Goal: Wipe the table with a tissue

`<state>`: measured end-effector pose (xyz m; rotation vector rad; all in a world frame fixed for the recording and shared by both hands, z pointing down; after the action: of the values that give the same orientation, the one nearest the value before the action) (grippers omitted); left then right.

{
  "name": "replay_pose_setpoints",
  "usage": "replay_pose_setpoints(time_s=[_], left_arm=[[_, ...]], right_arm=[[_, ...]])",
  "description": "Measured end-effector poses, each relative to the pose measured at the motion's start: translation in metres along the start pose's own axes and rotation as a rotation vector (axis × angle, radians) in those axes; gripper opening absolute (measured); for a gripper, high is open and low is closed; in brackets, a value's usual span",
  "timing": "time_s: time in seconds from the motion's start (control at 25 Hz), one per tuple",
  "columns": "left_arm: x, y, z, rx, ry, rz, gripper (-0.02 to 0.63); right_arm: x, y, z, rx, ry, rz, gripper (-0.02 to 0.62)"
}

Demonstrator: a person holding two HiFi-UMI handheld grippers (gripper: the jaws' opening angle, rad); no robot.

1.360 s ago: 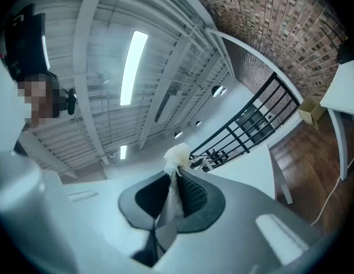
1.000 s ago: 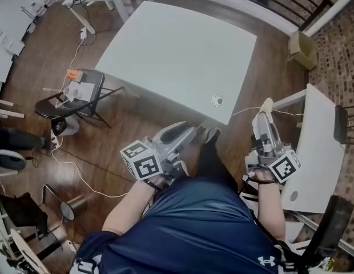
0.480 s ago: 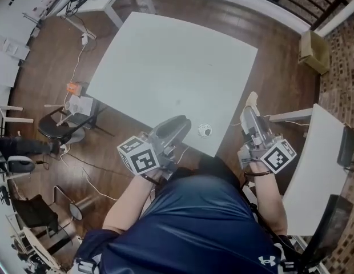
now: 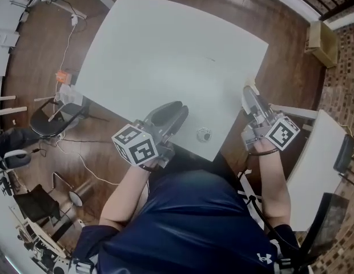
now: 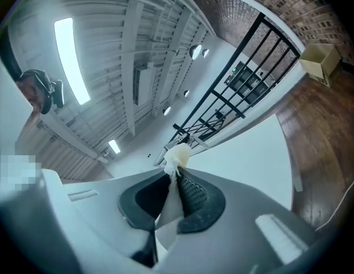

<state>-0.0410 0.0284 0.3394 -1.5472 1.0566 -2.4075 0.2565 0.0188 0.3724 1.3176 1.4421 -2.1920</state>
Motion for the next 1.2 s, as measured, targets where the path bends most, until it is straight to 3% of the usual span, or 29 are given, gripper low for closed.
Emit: replay_pose_setpoints(time_s=[0.2,0.32,0.52,0.68,0.76,1.0,1.2], left_arm=[[0.037,0.005,0.027,0.134,-0.008,0.003,0.110],[0.056,0.007,0.039,0.173,0.006,0.028,0.110],[0.080,0.008,0.040,0.134,0.022,0.015,0.110],[0.094,0.006,0.038,0.107,0.036,-0.015,0.106],[0.100,0.006,0.039,0.101,0.044,-0.033,0.106],[0.108,0.013,0.039,0.064,0.058,-0.082,0.106],[0.118,0.017,0.035,0.062,0.059,-0.100,0.106]], right_arm=[[-0.030,-0.007,0.035,0.180,-0.078,0.016,0.018],[-0.052,-0.006,0.048,0.330,-0.164,-0.060,0.018],[-0.085,-0.008,0.074,0.710,-0.277,-0.451,0.018],[-0.097,-0.009,0.094,1.029,-0.256,-0.887,0.018],[-0.095,-0.011,0.106,1.139,-0.226,-1.054,0.017],[-0.097,-0.018,0.131,1.396,-0.128,-1.371,0.018],[-0.105,-0.027,0.142,1.566,-0.072,-1.529,0.017]])
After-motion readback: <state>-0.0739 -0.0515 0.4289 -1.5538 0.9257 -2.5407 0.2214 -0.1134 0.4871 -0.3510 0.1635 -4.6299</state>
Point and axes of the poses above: the fingertips, and each gripper's own axes: z forward along the fingers, x to its left, y out of its top, the point moved 8 cm from there along -z, backward along the fingers, and after that the axes turned 4 degrees about -z, right-handed, at the moved point
